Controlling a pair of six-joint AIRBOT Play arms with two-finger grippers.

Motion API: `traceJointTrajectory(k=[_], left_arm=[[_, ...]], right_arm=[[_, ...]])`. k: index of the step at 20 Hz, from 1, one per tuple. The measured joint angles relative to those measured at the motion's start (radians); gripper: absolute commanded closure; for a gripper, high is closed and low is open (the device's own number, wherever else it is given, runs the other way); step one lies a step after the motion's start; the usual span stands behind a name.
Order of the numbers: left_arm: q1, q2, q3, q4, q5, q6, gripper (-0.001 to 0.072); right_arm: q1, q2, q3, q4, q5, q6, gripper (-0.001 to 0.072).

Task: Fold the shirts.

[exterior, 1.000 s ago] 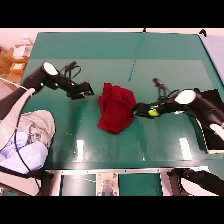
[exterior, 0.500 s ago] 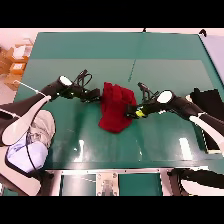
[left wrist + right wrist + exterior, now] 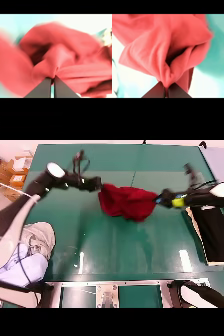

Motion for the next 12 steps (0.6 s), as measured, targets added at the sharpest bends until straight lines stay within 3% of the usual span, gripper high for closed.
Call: traceJointTrajectory(k=[3,12], left_arm=[[0.007,0.14,0.134,0.085,0.01,-0.017,0.0679],[0.011,0.468,0.438,0.115,-0.053,-0.032,0.0679]], right_arm=[[-0.105,0.068,0.16,0.0,0.06,-0.015,0.0694],[-0.189,0.122,0.734,0.099,0.134,-0.039,0.0694]])
